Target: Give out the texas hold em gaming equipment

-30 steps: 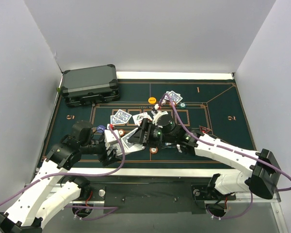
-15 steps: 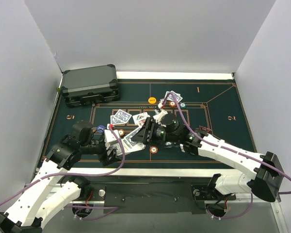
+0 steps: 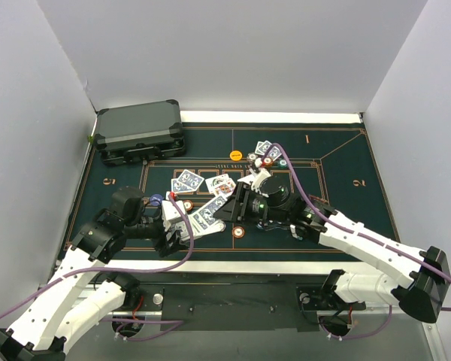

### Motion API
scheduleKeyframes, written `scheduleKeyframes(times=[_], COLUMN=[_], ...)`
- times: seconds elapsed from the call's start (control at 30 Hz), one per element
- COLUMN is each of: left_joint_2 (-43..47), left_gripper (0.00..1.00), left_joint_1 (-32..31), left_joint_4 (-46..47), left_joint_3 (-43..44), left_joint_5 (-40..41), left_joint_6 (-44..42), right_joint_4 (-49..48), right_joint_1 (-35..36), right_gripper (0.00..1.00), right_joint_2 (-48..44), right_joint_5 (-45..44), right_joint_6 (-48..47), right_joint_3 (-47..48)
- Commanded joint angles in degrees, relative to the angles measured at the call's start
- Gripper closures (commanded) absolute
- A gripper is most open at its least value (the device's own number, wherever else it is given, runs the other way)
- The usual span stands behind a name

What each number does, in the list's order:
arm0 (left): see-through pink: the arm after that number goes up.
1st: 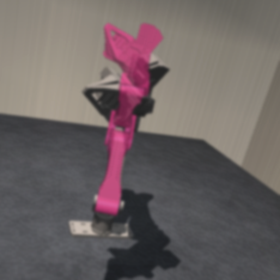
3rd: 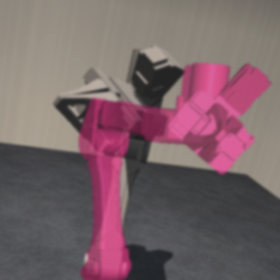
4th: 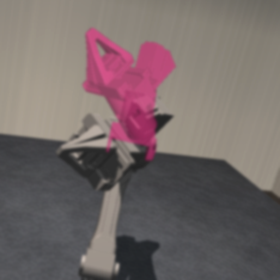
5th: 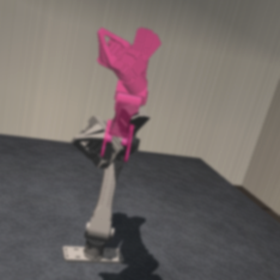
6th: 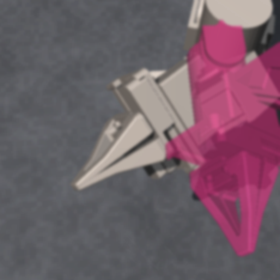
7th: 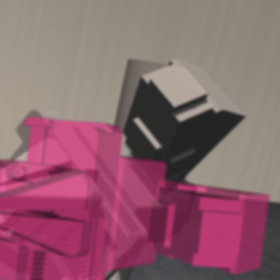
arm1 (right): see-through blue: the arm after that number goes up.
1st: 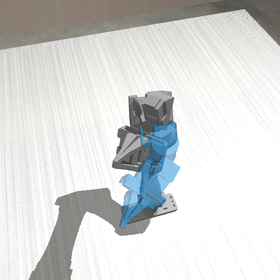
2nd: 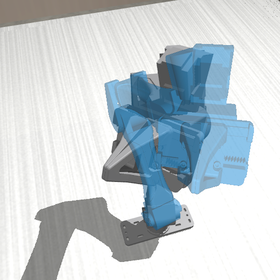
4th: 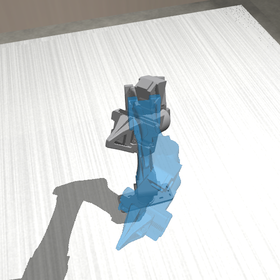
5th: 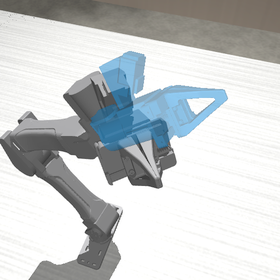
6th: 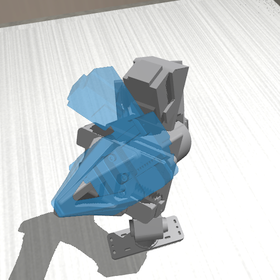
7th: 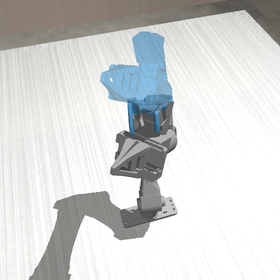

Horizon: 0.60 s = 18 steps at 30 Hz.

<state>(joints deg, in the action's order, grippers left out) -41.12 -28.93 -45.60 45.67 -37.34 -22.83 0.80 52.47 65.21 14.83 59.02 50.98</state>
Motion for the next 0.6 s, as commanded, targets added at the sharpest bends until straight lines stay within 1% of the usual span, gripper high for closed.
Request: scheduleKeyframes(times=[0.0, 0.2, 0.27, 0.3, 0.43, 0.57], left_joint_2=[0.08, -0.01, 0.08, 0.08, 0.25, 0.34], left_gripper=[1.0, 1.0, 1.0, 1.0, 1.0, 1.0], left_joint_1=[0.01, 0.01, 0.01, 0.01, 0.01, 0.01], left_joint_4=[3.42, 3.33, 3.24, 3.24, 3.24, 3.24], left_joint_3=[1.88, 2.14, 2.14, 2.06, 1.88, 1.62], left_joint_5=[-1.07, -1.16, -1.15, -1.07, -1.15, -1.24], left_joint_6=[0.77, 0.86, 0.68, 0.68, 0.59, 0.59], right_joint_4=[1.4, -0.27, -0.27, -2.36, -2.82, -5.36], right_joint_1=[-1.57, -2.72, -2.81, -2.81, -3.16, -5.0], right_gripper=[0.54, 0.55, 0.56, 0.56, 0.57, 0.56], right_joint_2=[-1.49, -0.79, -1.14, -1.22, -2.37, -3.25], right_joint_5=[-1.82, -2.62, -2.61, -2.61, -2.61, -2.44], right_joint_6=[-1.63, -1.28, -1.19, -1.11, -1.02, -0.32], right_joint_3=[0.08, 0.26, 0.52, 0.52, 0.43, -1.49])
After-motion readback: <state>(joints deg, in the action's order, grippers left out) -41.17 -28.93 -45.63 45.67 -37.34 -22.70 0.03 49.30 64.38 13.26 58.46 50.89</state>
